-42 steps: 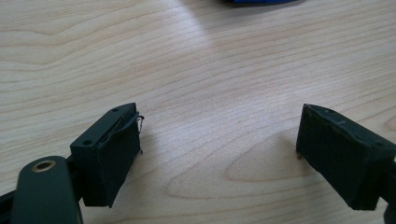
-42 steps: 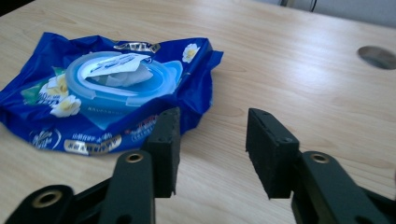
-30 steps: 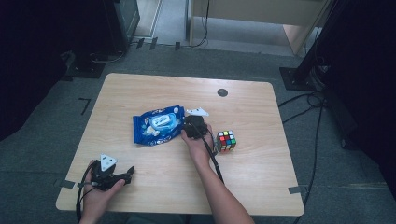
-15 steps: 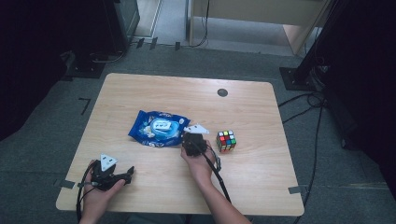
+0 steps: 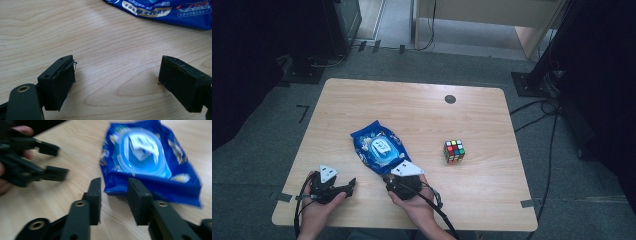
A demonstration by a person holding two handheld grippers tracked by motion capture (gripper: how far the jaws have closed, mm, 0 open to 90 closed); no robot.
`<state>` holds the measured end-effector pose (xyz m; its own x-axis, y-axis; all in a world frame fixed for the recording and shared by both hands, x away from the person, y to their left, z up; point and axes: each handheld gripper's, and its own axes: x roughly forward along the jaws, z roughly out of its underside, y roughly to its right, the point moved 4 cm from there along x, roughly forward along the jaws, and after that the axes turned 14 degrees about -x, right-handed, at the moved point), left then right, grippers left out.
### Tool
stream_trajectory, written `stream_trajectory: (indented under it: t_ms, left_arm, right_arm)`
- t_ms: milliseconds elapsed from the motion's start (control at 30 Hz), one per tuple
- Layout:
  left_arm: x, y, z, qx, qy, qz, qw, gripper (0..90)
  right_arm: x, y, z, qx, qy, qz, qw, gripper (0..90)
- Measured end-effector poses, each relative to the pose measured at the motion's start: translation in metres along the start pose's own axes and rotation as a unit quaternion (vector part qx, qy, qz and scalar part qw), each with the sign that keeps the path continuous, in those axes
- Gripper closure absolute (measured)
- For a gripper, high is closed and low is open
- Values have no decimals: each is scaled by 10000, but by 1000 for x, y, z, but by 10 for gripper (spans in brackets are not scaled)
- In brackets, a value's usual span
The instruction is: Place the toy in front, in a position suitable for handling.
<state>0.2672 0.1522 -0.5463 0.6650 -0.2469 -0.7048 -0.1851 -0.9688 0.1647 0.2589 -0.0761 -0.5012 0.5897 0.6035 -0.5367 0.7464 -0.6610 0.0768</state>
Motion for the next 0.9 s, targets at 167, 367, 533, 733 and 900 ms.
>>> stream_trajectory:
  t_ms: [167, 367, 533, 733, 900]
  left_arm:
    - [0, 0, 0, -3, 3, -3, 10000, 136]
    - [0, 0, 0, 8, -7, -4, 10000, 136]
    - [0, 0, 0, -2, -1, -6, 10000, 136]
    - [1, -4, -3, -141, 30, -106, 9998, 136]
    - [0, -8, -3, -224, 22, -184, 9996, 136]
  right_arm:
    - [-17, 44, -3, 357, 163, 788, 9961, 659]
    - [-3, 87, 9, 523, -217, 1524, 9867, 749]
    - [14, 76, 23, 538, -551, 1022, 9918, 736]
    - [14, 44, 23, 264, -561, 442, 9971, 698]
    - [13, 30, 20, -39, -547, 221, 9983, 674]
